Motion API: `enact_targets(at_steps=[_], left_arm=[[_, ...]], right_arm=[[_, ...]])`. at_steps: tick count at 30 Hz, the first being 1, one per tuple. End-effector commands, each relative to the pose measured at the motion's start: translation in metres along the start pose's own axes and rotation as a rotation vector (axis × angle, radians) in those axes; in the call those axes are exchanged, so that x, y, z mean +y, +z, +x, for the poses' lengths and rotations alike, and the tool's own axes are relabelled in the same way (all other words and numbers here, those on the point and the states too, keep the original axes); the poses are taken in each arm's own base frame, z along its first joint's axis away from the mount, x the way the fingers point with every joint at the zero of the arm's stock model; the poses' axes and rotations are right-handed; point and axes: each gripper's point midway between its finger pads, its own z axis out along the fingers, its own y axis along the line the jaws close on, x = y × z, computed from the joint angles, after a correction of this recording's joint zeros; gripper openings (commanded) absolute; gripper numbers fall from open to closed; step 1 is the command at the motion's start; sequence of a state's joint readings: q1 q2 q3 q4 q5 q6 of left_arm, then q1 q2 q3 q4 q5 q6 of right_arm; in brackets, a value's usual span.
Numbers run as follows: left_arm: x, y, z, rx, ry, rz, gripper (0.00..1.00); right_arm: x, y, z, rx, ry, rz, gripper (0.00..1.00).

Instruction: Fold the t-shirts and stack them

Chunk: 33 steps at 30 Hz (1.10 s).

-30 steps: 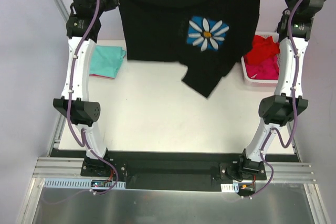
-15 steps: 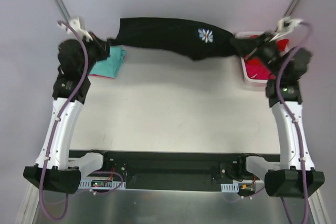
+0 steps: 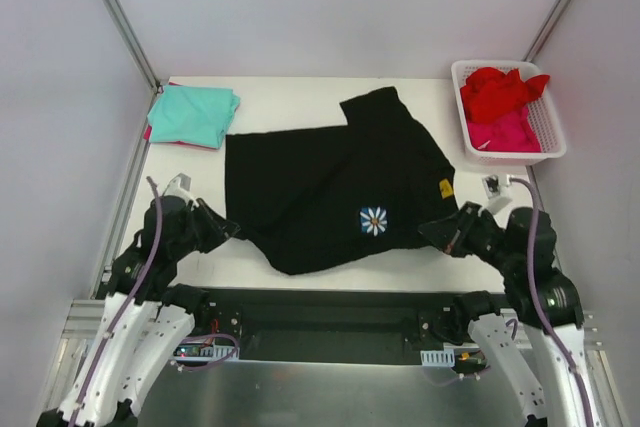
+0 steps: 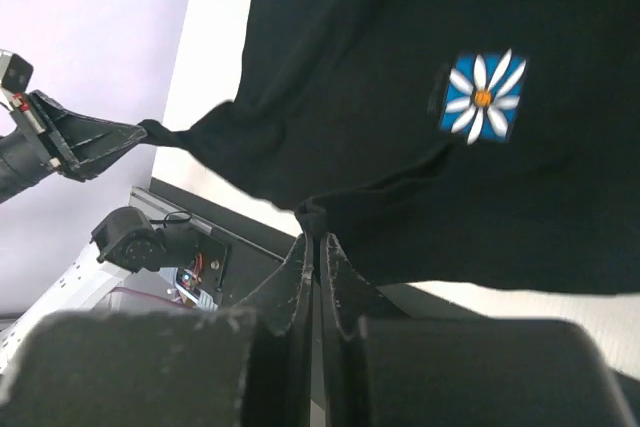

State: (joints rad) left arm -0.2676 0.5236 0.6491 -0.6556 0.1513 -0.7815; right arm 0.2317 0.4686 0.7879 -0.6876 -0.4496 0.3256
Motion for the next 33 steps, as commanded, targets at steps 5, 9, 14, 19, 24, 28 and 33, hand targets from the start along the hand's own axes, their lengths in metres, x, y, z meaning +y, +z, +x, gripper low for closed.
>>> enact_targets(at_steps=[5,9,14,19,24,28,33], left_arm=[[0.025,-0.054,0.030,0.033,-0.094,-0.088,0.95],[0.023,-0.064,0.030,0.014,-0.109,-0.073,0.99],[0.012,-0.082,0.011,-0.043,-0.058,-0.077,0.99],[-0.004,-0.080,-0.019,-0.125,0.011,-0.064,0.99],[-0.037,-0.041,-0.049,-0.186,0.104,0.069,0.99],[-0.058,0.006,-0.069,-0.161,0.139,0.108,0.99],[-0.085,0.057,-0.094,-0.168,0.177,0.181,0.99]], right_arm=[[-0.038,-0.049,0.075,0.159,0.130,0.210,0.39],[-0.041,-0.064,0.083,0.189,0.139,0.261,0.96],[-0.032,-0.077,0.060,0.078,0.049,0.245,0.96],[-0.036,-0.047,0.055,0.144,0.004,0.210,0.96],[-0.017,0.004,-0.011,0.041,-0.106,0.114,0.96],[0.002,0.051,-0.068,0.027,-0.185,0.051,0.96],[0.021,0.115,-0.117,0.088,-0.223,-0.075,0.97]])
